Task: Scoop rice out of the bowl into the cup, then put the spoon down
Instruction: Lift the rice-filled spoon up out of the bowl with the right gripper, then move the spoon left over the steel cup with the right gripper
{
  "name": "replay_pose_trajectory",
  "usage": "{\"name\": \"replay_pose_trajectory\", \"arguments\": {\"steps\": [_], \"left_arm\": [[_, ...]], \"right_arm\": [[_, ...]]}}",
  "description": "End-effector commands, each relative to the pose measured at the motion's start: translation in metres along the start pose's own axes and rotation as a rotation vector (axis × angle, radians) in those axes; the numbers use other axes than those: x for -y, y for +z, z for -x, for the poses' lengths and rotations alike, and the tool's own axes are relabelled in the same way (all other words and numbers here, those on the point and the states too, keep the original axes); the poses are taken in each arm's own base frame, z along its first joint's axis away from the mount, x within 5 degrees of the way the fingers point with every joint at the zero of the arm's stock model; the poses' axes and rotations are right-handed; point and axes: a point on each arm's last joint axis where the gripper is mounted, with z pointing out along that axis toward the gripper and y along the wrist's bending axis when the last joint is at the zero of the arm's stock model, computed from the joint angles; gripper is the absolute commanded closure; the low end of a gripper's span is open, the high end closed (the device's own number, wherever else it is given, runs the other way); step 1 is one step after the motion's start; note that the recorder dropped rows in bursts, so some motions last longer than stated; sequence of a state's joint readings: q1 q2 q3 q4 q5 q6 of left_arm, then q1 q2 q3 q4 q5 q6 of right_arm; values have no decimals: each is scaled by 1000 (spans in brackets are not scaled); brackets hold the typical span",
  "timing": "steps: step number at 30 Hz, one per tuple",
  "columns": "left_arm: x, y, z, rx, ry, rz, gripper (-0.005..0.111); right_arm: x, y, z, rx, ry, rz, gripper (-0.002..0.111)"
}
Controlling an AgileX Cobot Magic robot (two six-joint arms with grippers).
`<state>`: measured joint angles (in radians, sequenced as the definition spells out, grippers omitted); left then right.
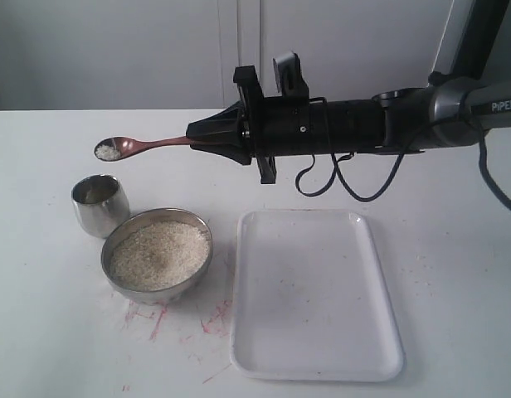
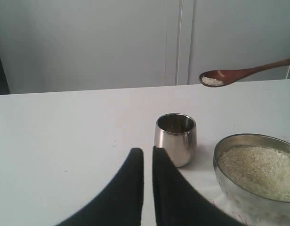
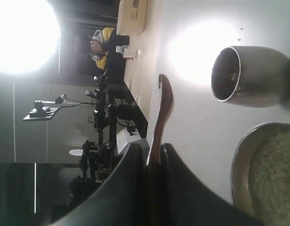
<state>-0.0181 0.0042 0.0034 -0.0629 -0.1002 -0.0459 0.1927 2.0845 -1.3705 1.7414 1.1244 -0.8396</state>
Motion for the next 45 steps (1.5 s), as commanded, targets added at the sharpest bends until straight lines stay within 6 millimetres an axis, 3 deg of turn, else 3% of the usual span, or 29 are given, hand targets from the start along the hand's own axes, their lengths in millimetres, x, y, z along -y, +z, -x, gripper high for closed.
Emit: {"name": "replay_pose_trajectory", "arguments": {"steps": [1, 17, 28, 36, 45], "left_arm": [[0, 0, 2, 12, -6, -5, 92], [0, 0, 2, 12, -6, -5, 92], [0, 0, 2, 12, -6, -5, 92], [0, 0, 2, 12, -6, -5, 92], [0, 0, 2, 12, -6, -5, 92]], "right_arm": [[-3, 9, 4, -2, -3, 8, 108], [13, 35, 12, -3, 23, -17, 108], [6, 40, 27, 26, -3, -5, 108], [18, 48, 29, 12, 33, -4, 108], [18, 61, 26, 15, -9, -62, 108]]}}
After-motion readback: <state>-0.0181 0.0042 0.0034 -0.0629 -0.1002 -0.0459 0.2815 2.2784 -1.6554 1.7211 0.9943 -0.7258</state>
